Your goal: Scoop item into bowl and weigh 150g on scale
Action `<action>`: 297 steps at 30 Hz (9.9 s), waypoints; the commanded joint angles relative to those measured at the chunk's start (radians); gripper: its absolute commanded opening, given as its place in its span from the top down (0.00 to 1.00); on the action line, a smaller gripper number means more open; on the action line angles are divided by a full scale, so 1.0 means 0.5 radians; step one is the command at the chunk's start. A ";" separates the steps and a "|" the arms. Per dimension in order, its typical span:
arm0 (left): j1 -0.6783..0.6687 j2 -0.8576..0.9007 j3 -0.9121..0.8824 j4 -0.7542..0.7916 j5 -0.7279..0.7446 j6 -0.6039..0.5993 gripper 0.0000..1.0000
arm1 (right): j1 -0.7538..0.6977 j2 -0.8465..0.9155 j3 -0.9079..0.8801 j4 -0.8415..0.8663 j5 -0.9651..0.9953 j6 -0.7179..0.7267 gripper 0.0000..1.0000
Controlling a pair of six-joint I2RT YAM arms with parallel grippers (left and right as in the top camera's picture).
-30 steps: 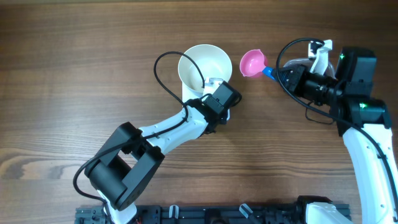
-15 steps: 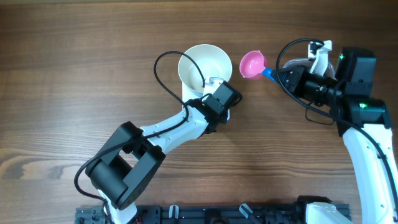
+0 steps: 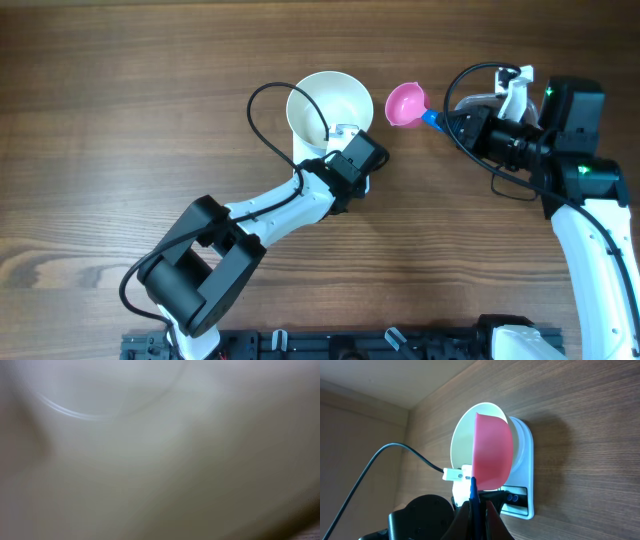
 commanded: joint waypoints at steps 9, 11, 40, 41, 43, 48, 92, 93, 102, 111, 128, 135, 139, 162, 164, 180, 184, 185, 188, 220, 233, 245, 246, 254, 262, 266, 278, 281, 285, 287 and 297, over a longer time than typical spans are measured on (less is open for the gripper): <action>0.018 0.064 -0.011 -0.068 -0.048 -0.043 0.96 | -0.007 -0.033 0.034 0.003 0.006 -0.043 0.96; 0.018 0.064 -0.011 -0.063 -0.047 -0.043 0.96 | -0.007 -0.033 0.034 0.002 0.006 -0.043 0.96; 0.017 -0.459 -0.008 -0.219 -0.012 -0.087 0.74 | -0.007 -0.033 0.034 -0.002 0.014 -0.086 0.96; 0.017 -0.457 -0.009 -0.231 0.019 -0.087 0.74 | -0.007 -0.033 0.034 -0.002 0.014 -0.089 0.96; 0.017 -0.441 -0.009 -0.249 0.075 -0.088 0.75 | -0.007 -0.033 0.034 -0.002 0.014 -0.090 0.96; 0.017 -0.330 -0.010 -0.242 0.082 -0.089 0.80 | -0.007 -0.033 0.034 -0.002 0.015 -0.092 0.96; 0.463 -0.653 -0.009 -0.428 0.143 0.070 0.96 | -0.007 -0.032 0.034 -0.004 0.477 -0.089 0.96; 0.482 -0.639 -0.009 -0.377 0.143 0.071 0.96 | -0.007 -0.029 0.034 -0.005 0.503 -0.095 0.96; 0.475 -0.582 -0.010 -0.357 0.538 0.072 0.96 | -0.007 0.024 0.034 0.002 0.553 -0.095 0.96; 0.549 -0.763 -0.008 -0.375 0.536 0.118 0.96 | -0.007 0.024 0.034 0.014 0.552 -0.095 0.96; 2.157 -0.613 -0.009 0.199 0.349 0.124 0.68 | -0.007 0.050 0.034 0.240 1.183 0.577 0.96; 2.168 -0.422 -0.008 0.587 0.350 0.124 0.76 | -0.005 0.214 0.034 0.526 1.138 0.919 0.96; 2.166 -0.422 -0.008 0.592 0.362 0.124 0.76 | -0.005 0.288 0.034 0.578 1.106 0.858 0.95; 1.014 -0.991 -0.009 -0.771 1.017 1.343 0.00 | -0.005 0.050 0.174 0.230 1.005 -0.558 0.96; 1.011 -0.991 -0.010 -0.863 1.018 1.418 0.00 | -0.005 0.050 0.174 0.230 1.004 -0.558 0.96; 1.011 -0.991 -0.039 -0.909 1.018 1.412 0.00 | -0.005 0.050 0.174 0.105 0.943 -0.563 0.96; 1.011 -0.991 -0.039 -0.905 1.018 1.413 0.00 | -0.005 0.050 0.174 0.095 0.943 -0.562 0.96; 1.011 -0.991 -0.039 -0.895 1.018 1.413 0.00 | -0.005 0.050 0.174 0.095 0.943 -0.561 0.96; 1.011 -0.991 -0.039 -0.865 1.028 1.413 0.00 | -0.005 0.050 0.174 0.095 0.943 -0.561 0.96; 0.898 -1.836 -1.217 0.188 1.234 1.280 0.00 | -0.005 0.053 0.173 0.094 0.922 -0.566 0.96; 0.898 -1.836 -1.217 0.230 1.226 1.268 0.00 | -0.005 0.053 0.173 -0.011 0.939 -0.566 0.96; 0.898 -1.836 -1.216 0.230 1.226 1.268 0.00 | -0.095 0.049 0.218 -0.154 1.012 -0.748 0.96; 0.898 -1.836 -1.217 0.230 1.226 1.268 0.00 | -0.130 0.046 0.242 -0.186 1.015 -0.779 0.96; 0.898 -1.836 -1.216 0.230 1.226 1.268 0.00 | -0.222 0.092 0.269 -0.408 1.469 -1.049 0.96; 0.898 -1.836 -1.217 0.230 1.226 1.268 0.00 | -0.222 0.388 0.265 -0.302 1.788 -1.196 0.96; 0.898 -1.836 -1.217 0.230 1.226 1.268 0.00 | -0.222 0.602 0.265 -0.231 1.788 -1.247 0.96; 0.898 -1.836 -1.217 0.230 1.226 1.268 0.00 | -0.220 0.747 0.236 -0.294 1.097 -1.186 0.96; 0.898 -1.836 -1.217 0.230 1.226 1.269 0.00 | -0.220 0.754 0.230 -0.309 1.057 -1.163 0.96; 0.898 -1.836 -1.217 0.230 1.226 1.268 0.00 | -0.233 0.842 0.230 -0.309 1.043 -1.082 0.96; 0.898 -1.836 -1.217 0.230 1.226 1.268 0.00 | -0.260 0.890 0.230 -0.311 0.929 -1.081 0.96; 0.898 -1.836 -1.217 0.230 1.226 1.269 0.00 | -0.756 0.916 0.227 -0.399 0.317 -1.087 0.96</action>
